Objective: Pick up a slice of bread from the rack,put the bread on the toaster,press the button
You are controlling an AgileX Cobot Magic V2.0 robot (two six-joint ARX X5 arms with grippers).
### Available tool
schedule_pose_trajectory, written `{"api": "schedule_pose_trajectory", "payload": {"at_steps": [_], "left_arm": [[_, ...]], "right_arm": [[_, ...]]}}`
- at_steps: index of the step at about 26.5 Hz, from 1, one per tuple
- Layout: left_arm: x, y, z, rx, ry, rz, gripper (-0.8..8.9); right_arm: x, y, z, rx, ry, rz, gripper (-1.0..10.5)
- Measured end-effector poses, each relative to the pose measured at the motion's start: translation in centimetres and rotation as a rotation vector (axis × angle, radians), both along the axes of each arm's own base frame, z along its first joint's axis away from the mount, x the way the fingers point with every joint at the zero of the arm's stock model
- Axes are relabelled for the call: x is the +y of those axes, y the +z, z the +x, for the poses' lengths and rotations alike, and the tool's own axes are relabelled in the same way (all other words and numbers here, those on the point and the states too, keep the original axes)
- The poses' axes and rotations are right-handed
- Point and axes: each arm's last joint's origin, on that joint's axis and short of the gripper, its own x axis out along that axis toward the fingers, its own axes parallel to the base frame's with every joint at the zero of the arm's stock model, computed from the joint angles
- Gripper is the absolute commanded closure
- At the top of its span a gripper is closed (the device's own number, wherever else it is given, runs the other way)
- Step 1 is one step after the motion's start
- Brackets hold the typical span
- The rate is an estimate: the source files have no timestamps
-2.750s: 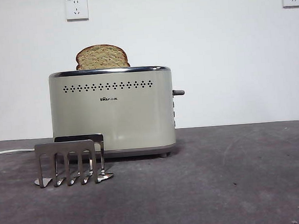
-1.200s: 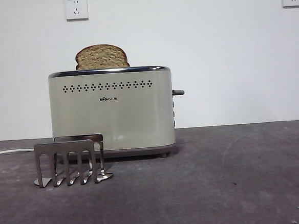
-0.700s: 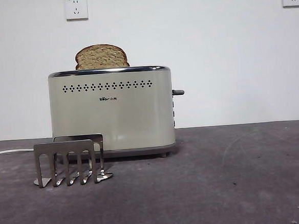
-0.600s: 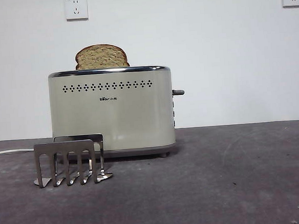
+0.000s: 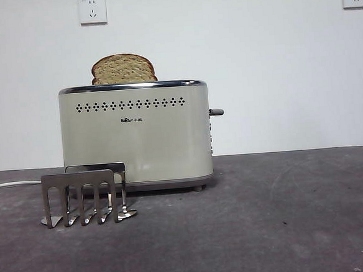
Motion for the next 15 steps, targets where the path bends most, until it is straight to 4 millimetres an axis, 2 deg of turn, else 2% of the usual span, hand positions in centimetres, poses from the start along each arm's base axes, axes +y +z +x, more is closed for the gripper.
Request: {"api": "schedule_pose_trajectory", "payload": {"at_steps": [3, 6, 8, 10, 15], "left_arm": [[0.0, 0.0, 0.0, 0.0, 0.0, 0.0, 8.16], [0.0, 0.0, 0.0, 0.0, 0.0, 0.0, 8.16], [0.0, 0.0, 0.0, 0.0, 0.0, 0.0, 8.16], [0.0, 0.0, 0.0, 0.0, 0.0, 0.0, 8.16], [0.0, 0.0, 0.0, 0.0, 0.0, 0.0, 8.16]], "right_arm": [[-0.7, 0.4, -0.6, -0.081, -0.035, -0.04, 9.5], [-1.9, 2.1, -3.1, -0.323, -0.09, -0.011, 9.5], [-2.5, 2.2, -4.8, -0.473, -0.134, 0.008, 9.5], [-3.0, 0.8, -5.9, -0.561, -0.189, 0.001, 9.5], [-3.3, -5.5, -5.8, -0.676, -0.272, -0.016, 9.5]]}}
